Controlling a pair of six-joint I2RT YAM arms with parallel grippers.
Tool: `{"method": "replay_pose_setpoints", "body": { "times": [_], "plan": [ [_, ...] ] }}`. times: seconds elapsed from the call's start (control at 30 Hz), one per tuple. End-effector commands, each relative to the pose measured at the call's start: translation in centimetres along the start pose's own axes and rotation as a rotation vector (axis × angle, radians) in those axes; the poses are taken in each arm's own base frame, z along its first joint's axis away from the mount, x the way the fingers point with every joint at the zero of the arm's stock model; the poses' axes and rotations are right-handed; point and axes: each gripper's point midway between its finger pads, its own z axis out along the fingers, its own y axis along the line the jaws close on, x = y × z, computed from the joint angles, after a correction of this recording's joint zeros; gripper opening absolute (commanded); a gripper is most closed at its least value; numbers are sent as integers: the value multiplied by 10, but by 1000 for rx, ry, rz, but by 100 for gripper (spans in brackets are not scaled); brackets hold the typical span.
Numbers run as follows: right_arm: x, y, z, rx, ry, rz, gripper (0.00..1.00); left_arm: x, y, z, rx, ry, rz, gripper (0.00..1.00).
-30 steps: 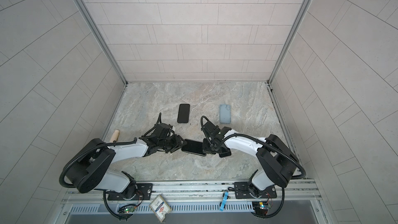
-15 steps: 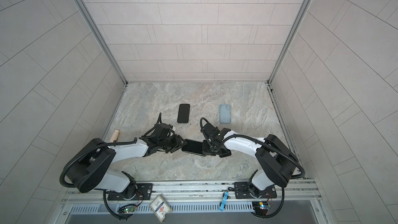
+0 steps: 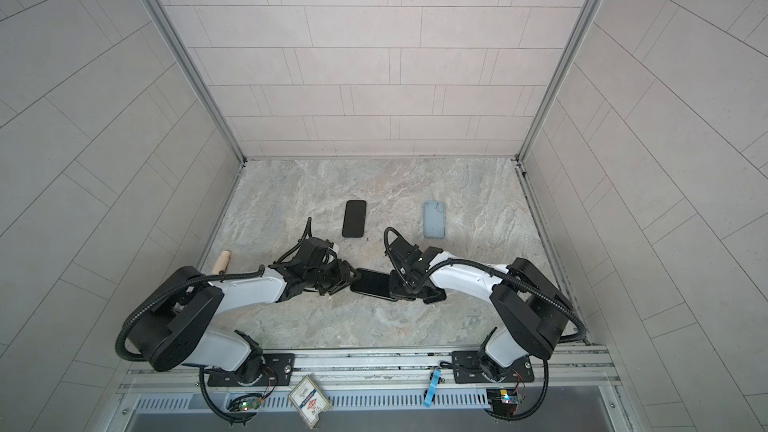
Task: Put the phone into the phone case
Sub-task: 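Press along the phone edge with the right gripper while left holds the case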
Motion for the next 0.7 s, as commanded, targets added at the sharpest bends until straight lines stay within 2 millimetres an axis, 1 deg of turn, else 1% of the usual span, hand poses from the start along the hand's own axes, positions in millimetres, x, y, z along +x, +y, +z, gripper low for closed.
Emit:
{"method": "replay_pose_setpoints", "body": {
  "times": [0.0, 0.43, 0.47, 0.53, 0.67],
  "plan": [
    [14, -1, 25, 19, 48, -13, 13, 11, 11, 5, -31, 44, -18, 50],
    [19, 9, 30, 27, 57, -42, 12, 12, 12, 6, -33, 50, -16, 50],
    [20, 10, 30, 27, 59, -42, 9, 12, 13, 6, -33, 51, -16, 50],
    [20, 11, 31, 30, 62, -44, 9, 13, 13, 6, -33, 54, -15, 50],
    [17, 13, 25, 34, 49, -54, 9, 13, 15, 6, -33, 55, -17, 50]
  ]
}}
